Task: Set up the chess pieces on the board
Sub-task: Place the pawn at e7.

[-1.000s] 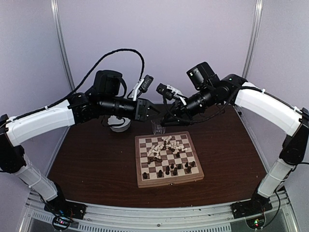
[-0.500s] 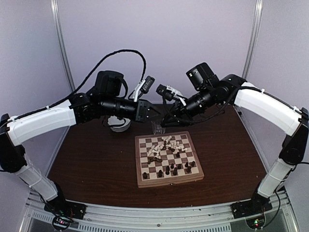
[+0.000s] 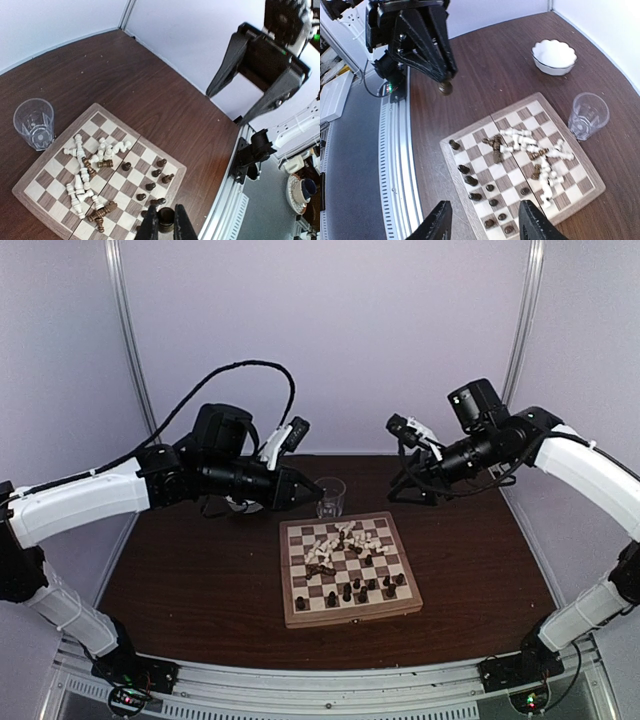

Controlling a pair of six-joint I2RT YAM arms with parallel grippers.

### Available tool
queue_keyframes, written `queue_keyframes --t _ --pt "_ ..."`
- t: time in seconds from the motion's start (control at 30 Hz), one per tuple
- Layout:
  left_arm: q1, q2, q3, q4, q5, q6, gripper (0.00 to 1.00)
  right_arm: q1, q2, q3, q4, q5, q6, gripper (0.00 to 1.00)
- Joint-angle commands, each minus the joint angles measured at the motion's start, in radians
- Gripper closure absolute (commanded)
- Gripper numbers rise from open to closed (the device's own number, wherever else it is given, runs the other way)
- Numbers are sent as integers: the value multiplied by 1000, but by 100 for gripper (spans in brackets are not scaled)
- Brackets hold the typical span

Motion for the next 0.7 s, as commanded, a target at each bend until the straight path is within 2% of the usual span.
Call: queue_keyframes --t 0.0,0.07,0.23,0.37,0.67 --pt "-4 3 -115 77 -56 51 100 -122 -104 -170 46 -41 -21 52" --pt "-4 21 -156 126 -56 60 100 -168 -168 -273 100 -20 -24 51" --pt "-7 90 -244 294 -19 77 100 -273 -338 -509 271 4 6 42" --pt "-14 157 -280 421 4 96 100 -332 -353 -531 282 1 3 41" --pt "-22 281 -294 583 56 107 100 -351 -355 -555 303 -8 -12 41"
